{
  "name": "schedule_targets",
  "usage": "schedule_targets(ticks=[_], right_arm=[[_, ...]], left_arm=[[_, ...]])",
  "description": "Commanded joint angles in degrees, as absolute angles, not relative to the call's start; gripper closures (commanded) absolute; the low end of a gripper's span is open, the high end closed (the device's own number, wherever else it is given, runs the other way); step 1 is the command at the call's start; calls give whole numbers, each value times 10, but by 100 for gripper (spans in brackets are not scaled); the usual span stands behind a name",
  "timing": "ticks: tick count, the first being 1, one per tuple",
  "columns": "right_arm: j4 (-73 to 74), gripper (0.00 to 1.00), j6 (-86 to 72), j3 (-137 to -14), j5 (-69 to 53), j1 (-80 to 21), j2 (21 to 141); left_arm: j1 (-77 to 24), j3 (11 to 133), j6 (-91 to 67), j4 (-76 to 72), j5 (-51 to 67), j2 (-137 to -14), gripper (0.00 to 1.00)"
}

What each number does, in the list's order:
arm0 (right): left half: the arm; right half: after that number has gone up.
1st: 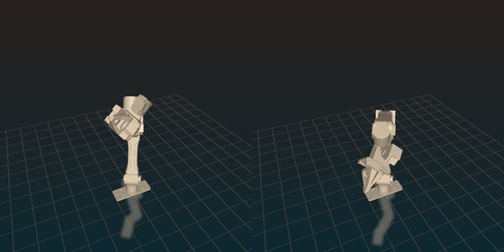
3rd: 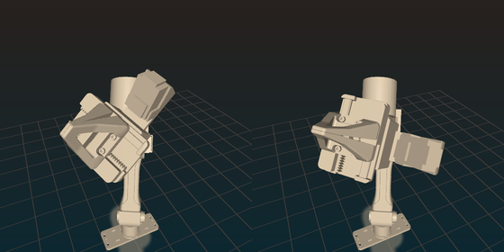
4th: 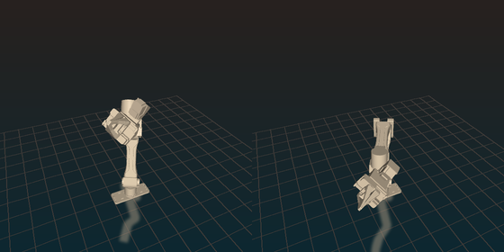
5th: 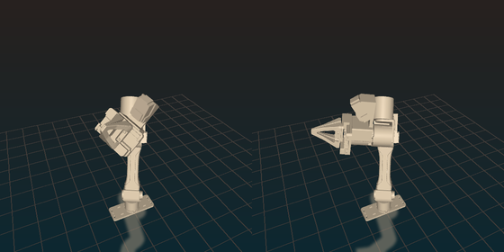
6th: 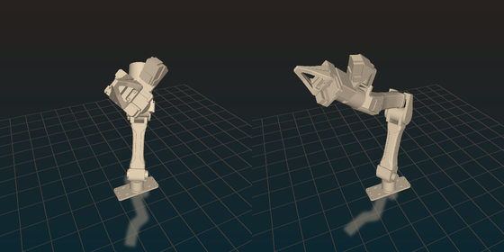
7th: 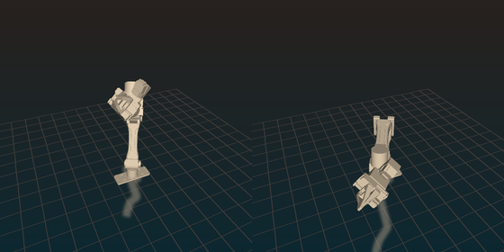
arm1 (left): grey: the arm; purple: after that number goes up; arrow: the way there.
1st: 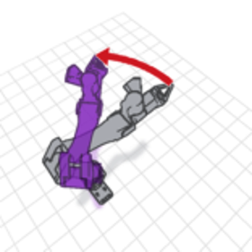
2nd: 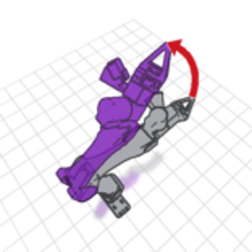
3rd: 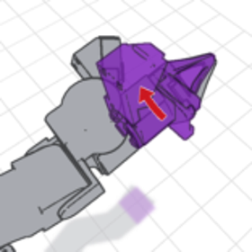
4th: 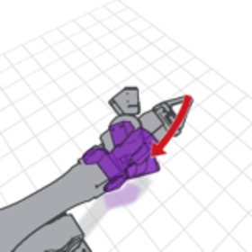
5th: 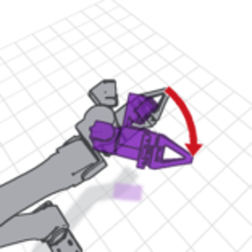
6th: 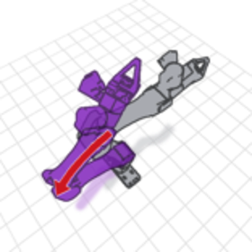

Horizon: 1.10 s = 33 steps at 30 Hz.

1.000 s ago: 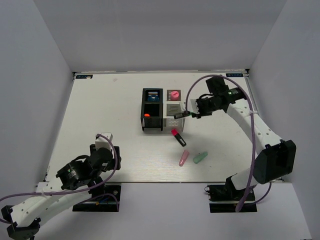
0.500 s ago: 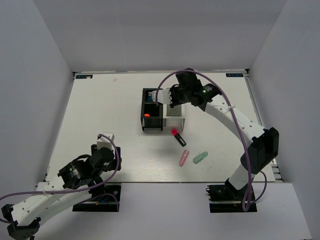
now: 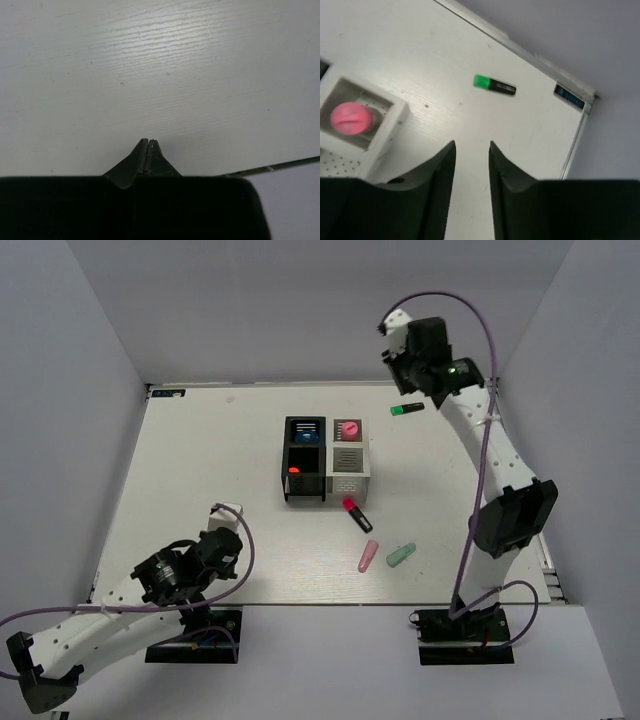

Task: Sort the stationery into containers
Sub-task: Move the pen to the center of the board.

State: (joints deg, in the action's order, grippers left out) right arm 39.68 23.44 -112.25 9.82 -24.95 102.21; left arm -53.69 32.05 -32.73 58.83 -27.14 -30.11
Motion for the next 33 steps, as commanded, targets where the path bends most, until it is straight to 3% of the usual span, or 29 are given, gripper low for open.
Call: schedule_targets(ticks=[1, 3, 5, 6, 13, 15, 18, 19, 20, 21, 30, 33], right_arm=[[527, 59, 20, -1212, 74, -168, 1083], [552, 34, -17, -1237, 16, -115, 1141], [580, 34, -64, -1327, -36, -78, 1201], [554, 39, -70, -1315, -44, -73, 1212], [428, 45, -182, -1240, -84, -54, 1246], [345, 49, -194, -1184, -143, -41, 1242], [75, 59, -185, -1045, -195, -32, 1209], [47, 65, -156, -1027, -198, -31, 1212], [27, 88, -143, -1042, -193, -33, 1236], [25, 100, -134, -1069, -186, -33, 1249], [-161, 100, -104, -1001, -177, -23, 1313], [-147, 100, -91, -1030, -151, -25, 1347]], left_arm=[[-536, 350, -309, 600, -273, -301, 87], [-537, 333, -310, 597, -273, -287, 57], [-536, 320, -311, 580, -272, -259, 27], [-535, 307, -311, 578, -272, -252, 22], [-536, 308, -313, 579, -279, -243, 17], [-536, 309, -312, 579, -278, -250, 17], [-536, 310, -312, 585, -278, -265, 17], [-537, 310, -313, 587, -277, -268, 17], [-536, 309, -313, 585, -277, -270, 17], [-535, 308, -313, 586, -278, -274, 17], [-536, 308, -313, 585, -285, -294, 16], [-538, 309, -314, 587, -287, -304, 15]])
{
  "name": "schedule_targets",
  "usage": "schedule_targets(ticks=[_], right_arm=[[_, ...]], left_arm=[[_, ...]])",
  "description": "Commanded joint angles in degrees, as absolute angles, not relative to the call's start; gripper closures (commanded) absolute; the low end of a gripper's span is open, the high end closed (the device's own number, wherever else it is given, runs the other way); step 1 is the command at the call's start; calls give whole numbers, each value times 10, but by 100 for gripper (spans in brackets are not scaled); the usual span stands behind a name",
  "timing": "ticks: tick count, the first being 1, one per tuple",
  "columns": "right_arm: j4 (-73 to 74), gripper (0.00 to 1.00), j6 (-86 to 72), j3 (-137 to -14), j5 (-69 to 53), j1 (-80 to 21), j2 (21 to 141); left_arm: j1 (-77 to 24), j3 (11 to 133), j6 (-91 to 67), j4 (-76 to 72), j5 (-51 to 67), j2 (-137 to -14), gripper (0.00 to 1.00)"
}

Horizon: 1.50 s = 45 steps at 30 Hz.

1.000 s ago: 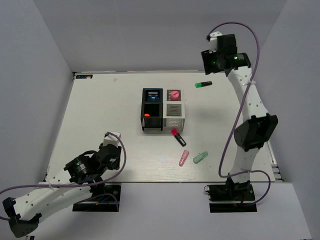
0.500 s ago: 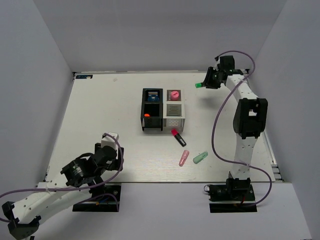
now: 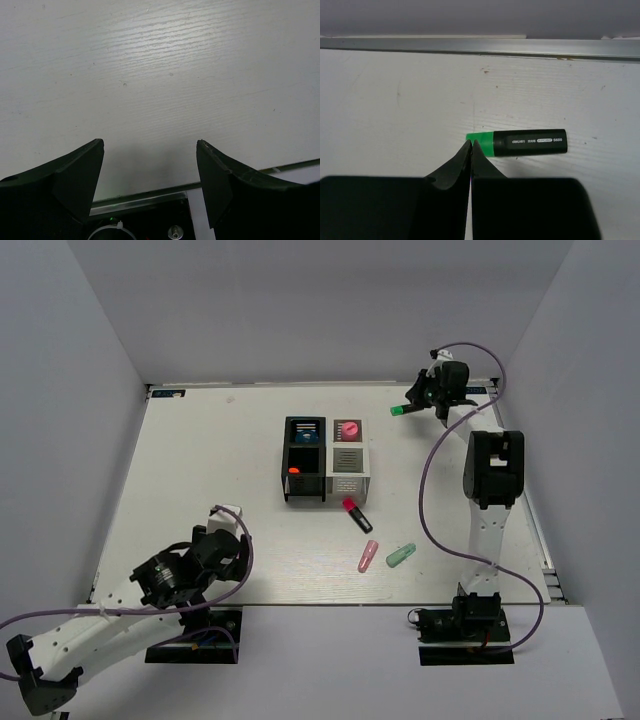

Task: Sort the stationery into containers
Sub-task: Move the pen to the center of the board.

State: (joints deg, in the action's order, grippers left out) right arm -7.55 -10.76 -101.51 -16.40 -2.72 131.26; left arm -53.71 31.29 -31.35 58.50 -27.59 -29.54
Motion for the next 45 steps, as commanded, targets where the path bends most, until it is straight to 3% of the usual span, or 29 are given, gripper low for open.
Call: schedule_targets(ticks=[1, 13, 25, 29, 41, 45], right_arm=[[-152, 100, -89, -1033, -141, -25, 1354], [-197, 100, -21, -1099, -91, -39, 1439], [-60, 100, 21, -1143, -207, -22, 1455], [-35, 100, 40, -1089, -237, -20, 1394], [37, 100, 148, -760, -262, -13, 1131], [-28, 99, 265, -687, -284, -17, 1040]], left_arm=[[-536, 309, -314, 588, -286, -307, 15], [-534, 309, -319, 588, -292, -342, 14], [-531, 310, -317, 588, -289, -342, 14], [-532, 309, -317, 588, -288, -330, 14], [-530, 307, -309, 575, -266, -277, 14], [-530, 304, -304, 571, -262, -272, 14]])
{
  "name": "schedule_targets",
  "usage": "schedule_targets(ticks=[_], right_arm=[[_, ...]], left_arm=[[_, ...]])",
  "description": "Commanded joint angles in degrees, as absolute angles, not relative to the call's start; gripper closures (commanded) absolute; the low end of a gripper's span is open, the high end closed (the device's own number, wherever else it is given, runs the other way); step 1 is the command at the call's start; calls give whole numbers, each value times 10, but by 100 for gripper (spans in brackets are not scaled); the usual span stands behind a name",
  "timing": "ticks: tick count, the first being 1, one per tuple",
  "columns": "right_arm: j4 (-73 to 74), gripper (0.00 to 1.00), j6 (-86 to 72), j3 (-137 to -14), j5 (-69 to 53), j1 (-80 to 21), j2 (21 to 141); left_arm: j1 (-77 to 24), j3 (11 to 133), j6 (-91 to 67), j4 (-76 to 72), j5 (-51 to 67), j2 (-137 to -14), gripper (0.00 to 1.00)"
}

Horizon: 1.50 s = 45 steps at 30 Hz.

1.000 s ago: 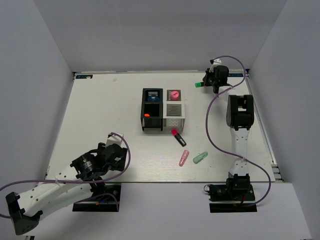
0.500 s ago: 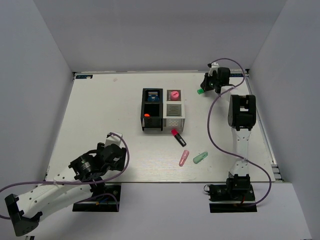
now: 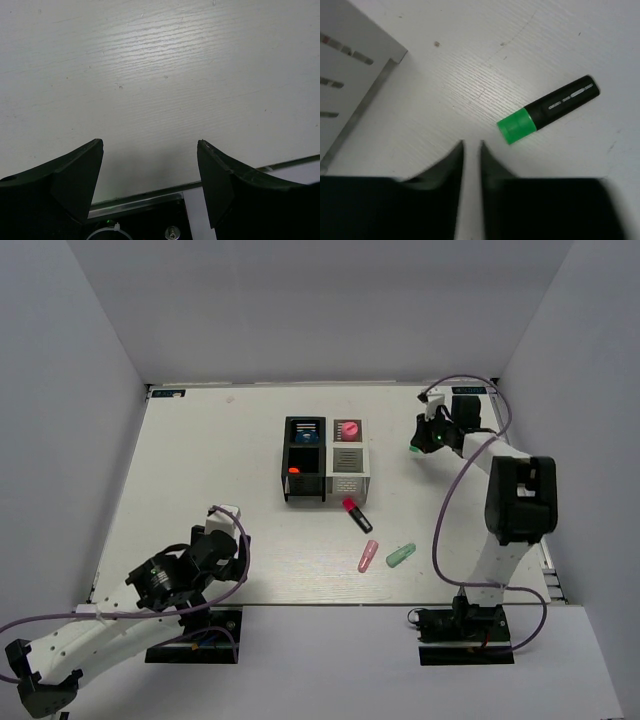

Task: Sort the stationery into containers
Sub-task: Move the pen to the center of the board.

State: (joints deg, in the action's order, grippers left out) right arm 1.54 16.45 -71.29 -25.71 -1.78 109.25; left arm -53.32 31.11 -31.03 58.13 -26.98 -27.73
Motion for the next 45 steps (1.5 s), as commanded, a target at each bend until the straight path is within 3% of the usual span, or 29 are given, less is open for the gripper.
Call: schedule_targets(ticks=[1, 2, 3, 4, 6, 7, 9, 11, 13, 15, 18, 45], right_arm=[[-8, 62, 295, -716, -289, -17, 1030], [61, 45, 321, -769, -287, -18, 1038], [94, 40, 306, -861, -227, -20, 1051], [224, 31, 291, -917, -205, -22, 1091], [324, 31, 202, -1087, -124, -21, 1201], [397, 43, 174, -1220, -103, -19, 1225], [460, 54, 74, -1259, -16, -21, 1274], [448, 60, 13, -1229, 23, -25, 1272], [397, 60, 4, -1166, 52, -32, 1245], [368, 54, -24, -1140, 78, -40, 1241], [407, 44, -41, -1177, 90, -54, 1268], [386, 48, -124, -1202, 113, -66, 1389]], left_arm=[[-529, 305, -304, 570, -260, -272, 14], [-529, 305, -305, 574, -259, -271, 14], [-529, 304, -306, 574, -262, -271, 14], [-530, 305, -305, 573, -261, -268, 14], [-530, 305, -305, 570, -259, -268, 14], [-530, 305, -306, 570, -260, -267, 14], [-531, 303, -306, 570, -262, -268, 14], [-530, 304, -306, 570, -262, -269, 14], [-530, 303, -304, 570, -259, -271, 14], [-530, 302, -306, 570, -258, -274, 14], [-530, 304, -303, 570, -259, -280, 14], [-530, 304, -301, 567, -253, -291, 14]])
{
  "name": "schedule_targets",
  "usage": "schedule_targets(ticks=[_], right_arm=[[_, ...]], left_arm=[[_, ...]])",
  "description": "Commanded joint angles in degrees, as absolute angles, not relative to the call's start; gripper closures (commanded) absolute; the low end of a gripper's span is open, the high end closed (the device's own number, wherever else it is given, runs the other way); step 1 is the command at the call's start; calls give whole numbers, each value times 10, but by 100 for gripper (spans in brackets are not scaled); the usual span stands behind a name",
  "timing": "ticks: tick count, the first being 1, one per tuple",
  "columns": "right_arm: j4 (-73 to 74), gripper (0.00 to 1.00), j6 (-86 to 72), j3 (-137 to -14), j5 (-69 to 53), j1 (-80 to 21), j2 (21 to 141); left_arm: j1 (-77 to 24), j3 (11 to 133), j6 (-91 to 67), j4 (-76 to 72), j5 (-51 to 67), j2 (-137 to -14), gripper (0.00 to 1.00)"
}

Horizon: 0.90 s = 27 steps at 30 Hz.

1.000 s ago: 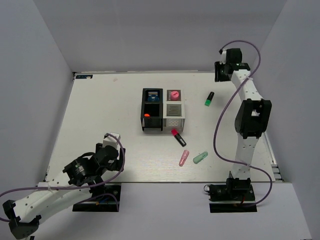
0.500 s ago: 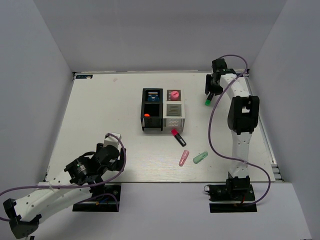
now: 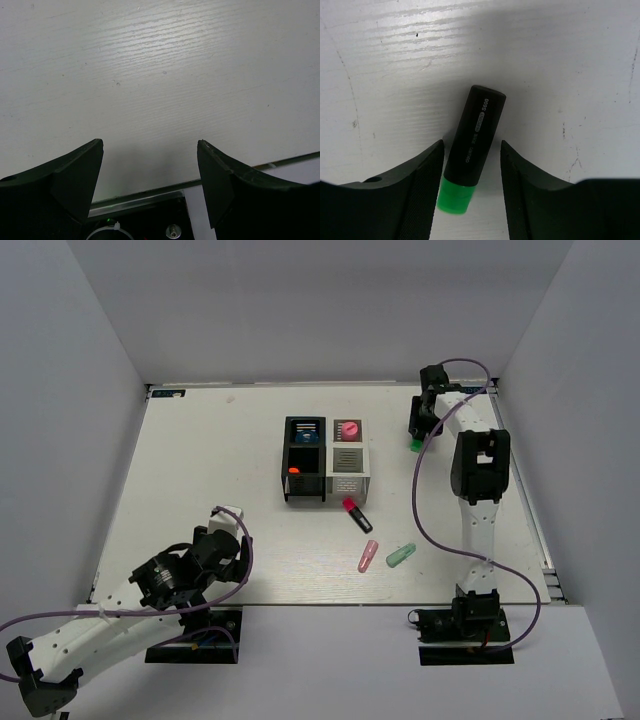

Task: Sort the stationery into containers
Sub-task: Move the pen to the center of the board.

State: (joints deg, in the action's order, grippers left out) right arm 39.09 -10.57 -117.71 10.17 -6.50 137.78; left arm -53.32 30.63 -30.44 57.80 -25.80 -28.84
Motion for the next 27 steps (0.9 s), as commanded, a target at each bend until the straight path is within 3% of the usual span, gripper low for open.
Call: schedule_targets(ticks=[1, 7, 20, 27], right_arm=[[388, 48, -124, -1203, 113, -66, 1395], [434, 55, -127, -1211, 89, -61, 1400], [503, 58, -166, -1084, -39, -45, 1334], [488, 61, -156, -1056, -25, -46, 1336]], left_arm=[[-530, 304, -301, 567, -253, -290, 14], [-529, 304, -300, 566, -253, -290, 13], [-530, 303, -300, 569, -250, -277, 13], [-530, 303, -301, 567, -247, -265, 13]])
